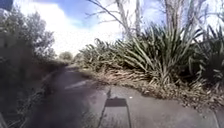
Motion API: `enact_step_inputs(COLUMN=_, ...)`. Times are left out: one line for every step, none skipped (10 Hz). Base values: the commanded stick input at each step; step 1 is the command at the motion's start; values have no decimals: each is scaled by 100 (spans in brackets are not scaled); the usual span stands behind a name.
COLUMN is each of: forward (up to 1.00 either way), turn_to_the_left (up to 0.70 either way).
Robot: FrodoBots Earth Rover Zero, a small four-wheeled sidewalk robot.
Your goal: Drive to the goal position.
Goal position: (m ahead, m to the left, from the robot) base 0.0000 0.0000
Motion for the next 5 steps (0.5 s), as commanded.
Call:
enact_step_inputs(forward=0, turn_to_the_left=0)
enact_step_inputs(forward=0, turn_to_the_left=0)
enact_step_inputs(forward=0, turn_to_the_left=0)
enact_step_inputs(forward=0, turn_to_the_left=0)
enact_step_inputs(forward=0, turn_to_the_left=0)
